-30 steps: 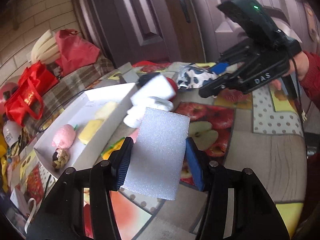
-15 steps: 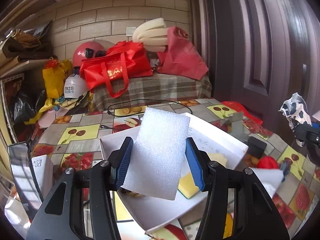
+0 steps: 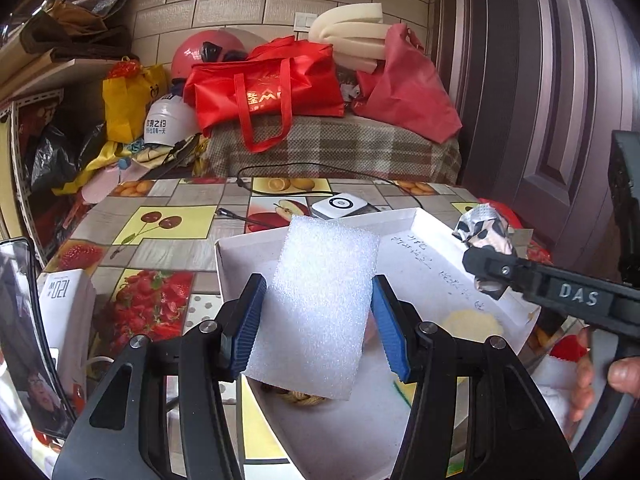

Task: Organize soft objects
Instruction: 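Drop foam sheet into tray with left tool while right tool drops cow-print cloth, then grasp yellow tissue pack with left tool while right tool grasps blue-grey rope toy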

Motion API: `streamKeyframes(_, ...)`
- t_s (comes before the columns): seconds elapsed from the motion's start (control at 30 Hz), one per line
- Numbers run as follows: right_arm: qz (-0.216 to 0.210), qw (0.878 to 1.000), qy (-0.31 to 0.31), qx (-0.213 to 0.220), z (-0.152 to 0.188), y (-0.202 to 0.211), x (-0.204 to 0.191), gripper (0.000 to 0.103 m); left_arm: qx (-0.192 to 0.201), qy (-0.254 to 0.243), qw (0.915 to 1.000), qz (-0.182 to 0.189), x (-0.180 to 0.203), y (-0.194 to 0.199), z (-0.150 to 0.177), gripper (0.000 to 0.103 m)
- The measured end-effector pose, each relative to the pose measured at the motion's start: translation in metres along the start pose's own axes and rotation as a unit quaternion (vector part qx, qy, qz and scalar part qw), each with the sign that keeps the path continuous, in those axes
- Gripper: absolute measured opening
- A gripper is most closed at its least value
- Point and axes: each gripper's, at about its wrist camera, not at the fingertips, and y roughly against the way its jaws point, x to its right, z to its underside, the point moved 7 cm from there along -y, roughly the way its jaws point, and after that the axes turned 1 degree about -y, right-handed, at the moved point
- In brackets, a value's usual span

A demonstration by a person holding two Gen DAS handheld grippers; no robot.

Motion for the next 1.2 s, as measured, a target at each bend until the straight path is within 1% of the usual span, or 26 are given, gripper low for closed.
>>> streamKeyframes(0.07, 0.002, 1.0, -0.01, 0.003, 0.002, -0.004, 0.003, 0.055, -0.008, 0.004, 0.9999, -0.008, -0.002, -0.004, 0.002, 0.055)
streamKeyframes(0.1, -0.004, 1.0, -0.016, 0.009, 0.002, -0.002, 0.005, 0.076, -0.014, 0.005, 0.9998, -0.011, -0.003, -0.007, 0.004, 0.062)
streamKeyframes(0.13, -0.01, 1.0, -0.021, 0.015, 0.002, 0.0, 0.006, 0.097, -0.015, 0.007, 0.9998, -0.01, -0.003, -0.008, 0.005, 0.081)
streamKeyframes(0.17, -0.013, 0.999, -0.025, 0.023, 0.003, 0.005, 0.008, 0.103, -0.009, 0.011, 0.9999, -0.007, -0.004, -0.008, 0.005, 0.092)
streamKeyframes(0.2, -0.013, 0.999, -0.028, 0.029, 0.001, 0.009, 0.009, 0.103, -0.002, 0.015, 0.9999, -0.002, -0.004, -0.007, 0.006, 0.103)
streamKeyframes(0.3, -0.017, 0.998, -0.033, 0.056, -0.002, 0.03, 0.013, 0.103, 0.007, 0.017, 0.9998, 0.009, -0.003, -0.004, 0.003, 0.103)
streamKeyframes(0.4, -0.027, 0.995, -0.044, 0.09, -0.004, 0.058, 0.019, 0.103, 0.027, 0.012, 0.9993, 0.023, 0.001, 0.006, -0.002, 0.103)
streamKeyframes(0.47, -0.027, 0.992, -0.051, 0.111, -0.003, 0.078, 0.025, 0.103, 0.04, 0.003, 0.9984, 0.038, 0.006, 0.014, -0.006, 0.103)
streamKeyframes(0.53, -0.025, 0.99, -0.057, 0.126, 0.001, 0.097, 0.034, 0.103, 0.046, -0.006, 0.9966, 0.068, 0.014, 0.023, -0.006, 0.103)
streamKeyframes(0.6, -0.019, 0.989, -0.058, 0.135, 0.006, 0.115, 0.047, 0.103, 0.042, -0.024, 0.9936, 0.102, 0.026, 0.033, -0.003, 0.103)
streamKeyframes(0.67, -0.003, 0.989, -0.052, 0.139, 0.013, 0.133, 0.062, 0.103, 0.033, -0.058, 0.9898, 0.125, 0.039, 0.045, 0.003, 0.103)
streamKeyframes(0.73, 0.025, 0.988, -0.043, 0.144, 0.022, 0.152, 0.082, 0.103, 0.013, -0.095, 0.985, 0.143, 0.053, 0.057, 0.015, 0.103)
streamKeyframes(0.8, 0.062, 0.987, -0.031, 0.147, 0.033, 0.169, 0.107, 0.103, -0.014, -0.113, 0.9804, 0.161, 0.065, 0.068, 0.033, 0.103)
streamKeyframes(0.87, 0.101, 0.985, -0.029, 0.135, 0.046, 0.179, 0.135, 0.103, -0.053, -0.112, 0.9745, 0.187, 0.077, 0.073, 0.057, 0.103)
streamKeyframes(0.9, 0.121, 0.984, -0.034, 0.124, 0.051, 0.182, 0.151, 0.103, -0.076, -0.117, 0.97, 0.199, 0.084, 0.073, 0.07, 0.103)
streamKeyframes(0.97, 0.157, 0.983, -0.042, 0.084, 0.065, 0.179, 0.179, 0.103, -0.114, -0.145, 0.9617, 0.203, 0.1, 0.072, 0.096, 0.103)
streamKeyframes(1.0, 0.159, 0.984, -0.045, 0.063, 0.072, 0.175, 0.187, 0.103, -0.122, -0.163, 0.9585, 0.199, 0.107, 0.072, 0.106, 0.103)
streamKeyframes(1.1, 0.129, 0.99, -0.047, 0.009, 0.091, 0.158, 0.191, 0.103, -0.13, -0.209, 0.9513, 0.186, 0.122, 0.071, 0.127, 0.103)
streamKeyframes(1.17, 0.126, 0.991, -0.033, -0.02, 0.102, 0.144, 0.185, 0.103, -0.142, -0.211, 0.9497, 0.183, 0.124, 0.066, 0.133, 0.101)
streamKeyframes(1.2, 0.129, 0.991, -0.016, -0.035, 0.106, 0.136, 0.18, 0.103, -0.152, -0.206, 0.9494, 0.183, 0.123, 0.061, 0.135, 0.097)
